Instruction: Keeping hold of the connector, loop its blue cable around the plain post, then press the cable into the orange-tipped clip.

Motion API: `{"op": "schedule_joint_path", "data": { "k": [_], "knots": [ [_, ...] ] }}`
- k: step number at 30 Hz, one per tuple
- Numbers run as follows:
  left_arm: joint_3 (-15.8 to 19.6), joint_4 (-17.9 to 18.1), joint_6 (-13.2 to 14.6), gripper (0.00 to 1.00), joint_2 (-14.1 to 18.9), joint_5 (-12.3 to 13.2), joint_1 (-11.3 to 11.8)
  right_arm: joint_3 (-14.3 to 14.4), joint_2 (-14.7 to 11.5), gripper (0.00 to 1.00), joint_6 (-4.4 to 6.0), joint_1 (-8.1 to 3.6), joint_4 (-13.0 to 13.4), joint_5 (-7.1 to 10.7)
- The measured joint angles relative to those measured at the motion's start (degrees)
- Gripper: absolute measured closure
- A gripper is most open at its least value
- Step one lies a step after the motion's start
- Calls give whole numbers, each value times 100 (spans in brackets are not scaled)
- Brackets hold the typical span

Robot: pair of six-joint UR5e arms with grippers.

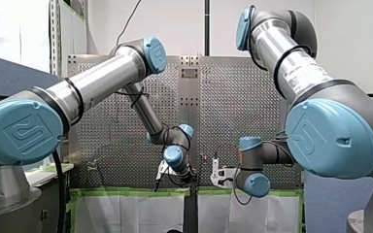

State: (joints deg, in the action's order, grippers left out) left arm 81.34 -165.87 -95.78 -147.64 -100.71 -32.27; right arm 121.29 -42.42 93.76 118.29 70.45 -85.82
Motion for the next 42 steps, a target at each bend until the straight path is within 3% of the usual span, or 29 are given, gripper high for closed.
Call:
{"op": "schedule_joint_path", "data": {
  "k": [5,7,9,10,12,13,14,15,19,21,27,33,42],
  "knots": [
    [41,267,-264,0,-2,56,-12,-10,0,100,-41,-23,-3,-5],
    [44,372,-373,5,0,61,-24,-11,-1,100,-55,-26,-4,-6],
    [47,452,-465,32,-1,65,-36,-12,-1,100,-73,-28,-4,-6],
    [53,499,-525,32,-3,72,-44,-12,-1,100,-84,-28,-4,-6],
    [75,585,-602,56,-3,83,-53,-13,-1,100,-112,-29,-7,-8],
    [99,647,-640,56,-3,93,-57,-13,-1,100,-122,-29,-9,-10],
    [121,695,-664,73,-2,100,-60,-13,-1,100,-134,-29,-13,-16],
    [149,748,-691,78,-2,110,-62,-13,0,100,-141,-30,-15,-24],
    [270,1003,-853,78,-4,229,-63,-13,0,100,-173,-30,-22,-60],
    [292,1098,-891,100,-4,263,-63,-13,0,100,-182,-30,-25,-79],
    [391,1391,-1073,100,-1,309,-102,-18,0,100,-223,-32,-24,-134],
    [412,1463,-1033,100,1,-6,-213,-55,5,100,-287,-53,-23,-312],
    [411,1461,-887,100,3,-516,-396,-167,142,100,-295,-114,-32,-334]
  ]
}}
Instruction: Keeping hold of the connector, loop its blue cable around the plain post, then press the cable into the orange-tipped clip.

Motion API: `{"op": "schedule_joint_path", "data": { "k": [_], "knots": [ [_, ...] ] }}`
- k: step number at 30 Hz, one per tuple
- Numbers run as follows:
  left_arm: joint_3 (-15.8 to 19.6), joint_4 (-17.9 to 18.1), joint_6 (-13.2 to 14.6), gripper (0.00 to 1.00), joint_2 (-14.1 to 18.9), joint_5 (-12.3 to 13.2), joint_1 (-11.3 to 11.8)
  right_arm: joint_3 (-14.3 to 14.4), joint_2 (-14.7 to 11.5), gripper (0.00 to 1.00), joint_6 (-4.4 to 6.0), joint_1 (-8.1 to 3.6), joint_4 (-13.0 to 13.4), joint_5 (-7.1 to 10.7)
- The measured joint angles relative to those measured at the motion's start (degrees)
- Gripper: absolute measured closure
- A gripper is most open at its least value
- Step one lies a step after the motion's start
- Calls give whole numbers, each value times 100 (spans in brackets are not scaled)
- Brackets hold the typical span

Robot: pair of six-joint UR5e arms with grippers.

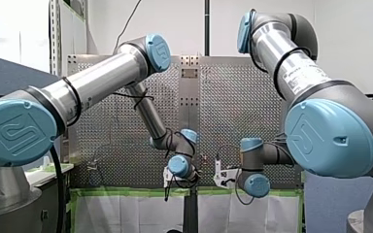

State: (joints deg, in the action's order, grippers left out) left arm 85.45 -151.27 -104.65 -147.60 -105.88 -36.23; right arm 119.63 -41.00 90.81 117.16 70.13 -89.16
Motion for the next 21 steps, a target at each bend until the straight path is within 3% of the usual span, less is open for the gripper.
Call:
{"op": "schedule_joint_path", "data": {
  "k": [10,21],
  "knots": [
    [174,205,-15,100,1,-488,-120,-83,76,100,10,-82,-48,2],
    [214,360,-148,100,1,-486,8,-182,86,100,21,-233,-69,44]
  ]
}}
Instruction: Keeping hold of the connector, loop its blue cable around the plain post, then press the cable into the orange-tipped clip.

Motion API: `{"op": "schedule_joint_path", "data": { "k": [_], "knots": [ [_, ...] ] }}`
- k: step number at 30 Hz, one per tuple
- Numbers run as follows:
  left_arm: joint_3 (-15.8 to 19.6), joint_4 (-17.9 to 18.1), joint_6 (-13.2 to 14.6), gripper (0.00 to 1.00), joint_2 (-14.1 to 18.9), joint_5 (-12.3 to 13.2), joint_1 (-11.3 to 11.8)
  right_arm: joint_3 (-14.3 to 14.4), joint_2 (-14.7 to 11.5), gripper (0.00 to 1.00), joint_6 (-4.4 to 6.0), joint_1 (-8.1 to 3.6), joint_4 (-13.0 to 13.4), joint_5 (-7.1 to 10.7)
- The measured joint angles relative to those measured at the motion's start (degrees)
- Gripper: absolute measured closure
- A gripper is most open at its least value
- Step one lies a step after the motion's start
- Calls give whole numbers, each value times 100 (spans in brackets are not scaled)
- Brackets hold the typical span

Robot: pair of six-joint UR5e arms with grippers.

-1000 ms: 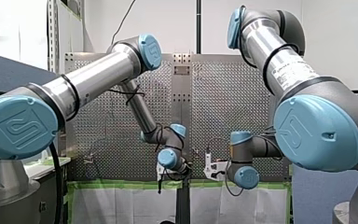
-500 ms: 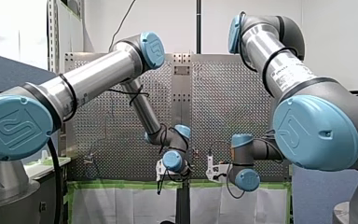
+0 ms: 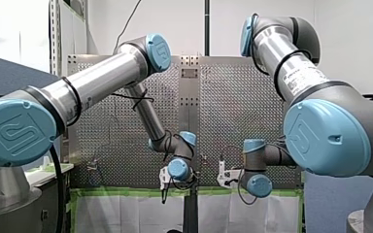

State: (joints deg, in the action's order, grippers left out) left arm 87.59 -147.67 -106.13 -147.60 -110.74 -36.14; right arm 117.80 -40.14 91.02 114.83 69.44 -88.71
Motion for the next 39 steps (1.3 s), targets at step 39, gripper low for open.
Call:
{"op": "schedule_joint_path", "data": {
  "k": [39],
  "knots": [
    [0,1138,446,100,-2,-759,74,-883,11,100,-95,-850,-1217,827]
  ]
}}
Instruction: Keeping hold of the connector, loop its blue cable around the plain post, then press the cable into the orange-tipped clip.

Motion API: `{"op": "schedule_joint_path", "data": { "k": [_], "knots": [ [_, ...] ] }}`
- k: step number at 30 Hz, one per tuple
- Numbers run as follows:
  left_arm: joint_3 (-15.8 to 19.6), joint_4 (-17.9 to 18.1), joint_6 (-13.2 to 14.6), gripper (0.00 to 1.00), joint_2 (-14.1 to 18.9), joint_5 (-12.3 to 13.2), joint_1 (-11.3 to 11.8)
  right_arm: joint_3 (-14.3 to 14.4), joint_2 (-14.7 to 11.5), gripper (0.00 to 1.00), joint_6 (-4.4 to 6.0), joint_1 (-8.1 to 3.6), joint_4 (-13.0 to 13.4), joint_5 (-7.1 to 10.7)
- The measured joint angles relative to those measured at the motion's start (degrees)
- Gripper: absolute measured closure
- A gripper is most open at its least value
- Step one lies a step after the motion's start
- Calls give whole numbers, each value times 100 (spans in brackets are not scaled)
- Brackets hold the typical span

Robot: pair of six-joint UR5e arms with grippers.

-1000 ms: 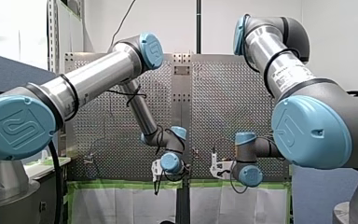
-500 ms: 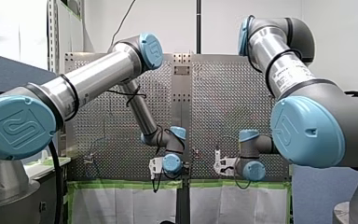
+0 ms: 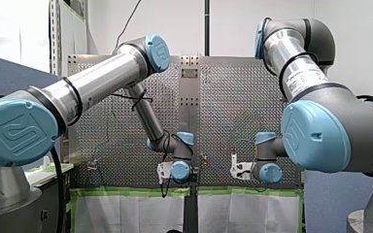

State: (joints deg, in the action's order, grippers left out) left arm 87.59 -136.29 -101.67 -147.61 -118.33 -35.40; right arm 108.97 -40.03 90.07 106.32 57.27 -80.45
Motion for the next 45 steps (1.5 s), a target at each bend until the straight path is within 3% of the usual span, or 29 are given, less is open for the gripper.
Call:
{"op": "schedule_joint_path", "data": {
  "k": [12,27,36,45],
  "knots": [
    [-66,169,-7,100,-4,337,86,-1,1,100,20,-153,-4,53],
    [-408,-75,-59,100,-6,706,190,-138,-1,100,18,-210,-35,99],
    [-805,-484,-78,100,-7,921,294,-415,-1,100,-4,-243,-282,140],
    [-1197,-793,-146,100,-7,953,387,-878,-1,100,-21,-264,-581,313]
  ]
}}
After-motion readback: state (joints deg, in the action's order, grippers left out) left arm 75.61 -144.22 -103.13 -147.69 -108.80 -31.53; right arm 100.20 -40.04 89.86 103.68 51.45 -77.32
